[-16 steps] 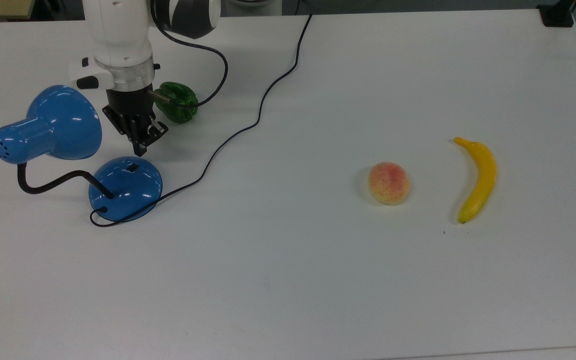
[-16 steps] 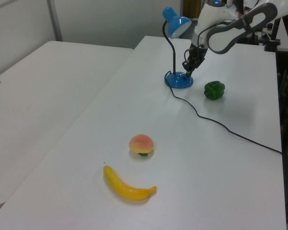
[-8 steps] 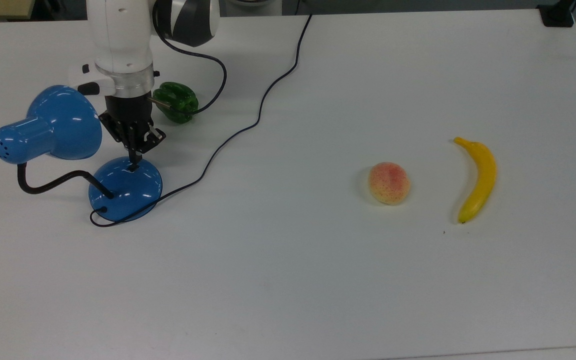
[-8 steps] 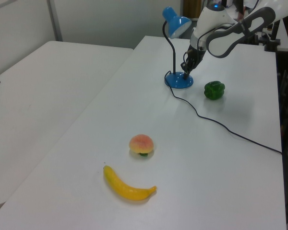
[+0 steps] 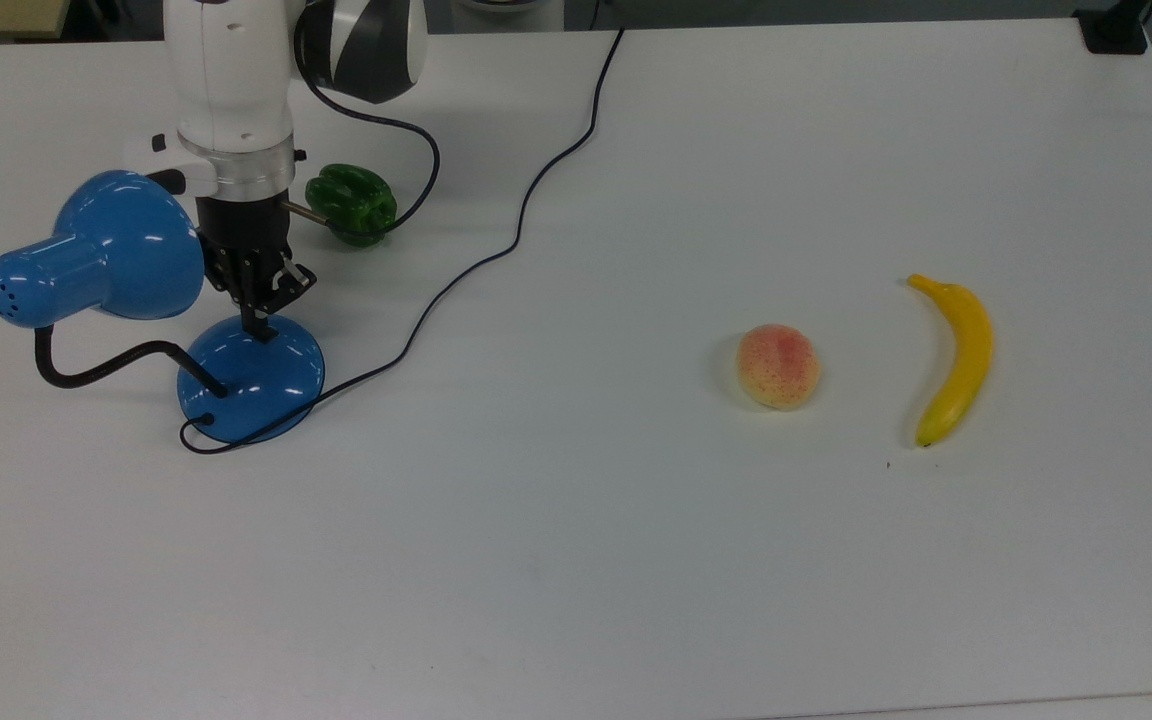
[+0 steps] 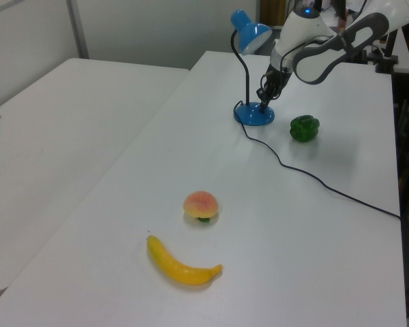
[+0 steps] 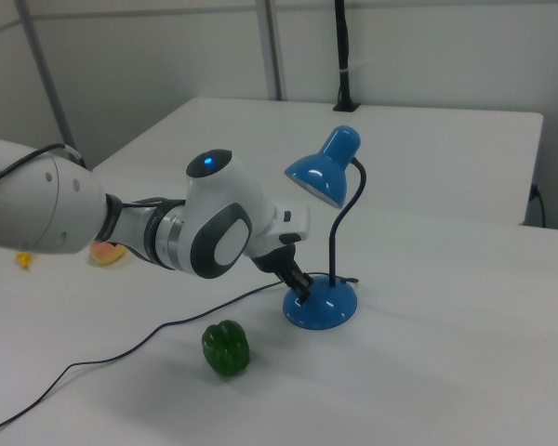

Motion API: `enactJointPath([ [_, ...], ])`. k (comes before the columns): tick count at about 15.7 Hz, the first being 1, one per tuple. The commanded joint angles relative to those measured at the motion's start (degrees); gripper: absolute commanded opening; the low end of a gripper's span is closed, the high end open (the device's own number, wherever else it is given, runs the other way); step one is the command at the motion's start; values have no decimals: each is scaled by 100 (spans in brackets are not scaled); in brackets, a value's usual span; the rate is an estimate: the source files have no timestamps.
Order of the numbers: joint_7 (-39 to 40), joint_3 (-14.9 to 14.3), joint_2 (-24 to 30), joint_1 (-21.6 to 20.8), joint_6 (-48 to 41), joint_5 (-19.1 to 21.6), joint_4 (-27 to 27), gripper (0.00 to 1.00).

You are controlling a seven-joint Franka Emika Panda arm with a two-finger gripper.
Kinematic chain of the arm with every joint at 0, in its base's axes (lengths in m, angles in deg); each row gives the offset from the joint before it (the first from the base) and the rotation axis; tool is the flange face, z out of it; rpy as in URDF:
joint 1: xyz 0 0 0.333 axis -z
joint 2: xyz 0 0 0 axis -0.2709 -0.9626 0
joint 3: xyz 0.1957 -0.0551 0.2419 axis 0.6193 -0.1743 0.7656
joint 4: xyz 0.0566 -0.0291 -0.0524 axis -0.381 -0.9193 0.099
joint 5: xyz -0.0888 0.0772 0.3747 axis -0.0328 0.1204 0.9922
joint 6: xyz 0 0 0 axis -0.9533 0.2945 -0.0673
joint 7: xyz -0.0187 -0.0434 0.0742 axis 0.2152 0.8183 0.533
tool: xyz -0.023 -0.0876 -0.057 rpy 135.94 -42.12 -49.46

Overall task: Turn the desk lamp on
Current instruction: 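Lower the gripper onto the lamp base switch and press it, then hold the gripper on the switch while the lamp lights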

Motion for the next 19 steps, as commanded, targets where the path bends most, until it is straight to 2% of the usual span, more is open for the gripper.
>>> enactJointPath([
  [1,-64,-42,-160,-21,125,-119,145,0],
  [19,-64,-51,-345,-12,291,-251,216,0],
])
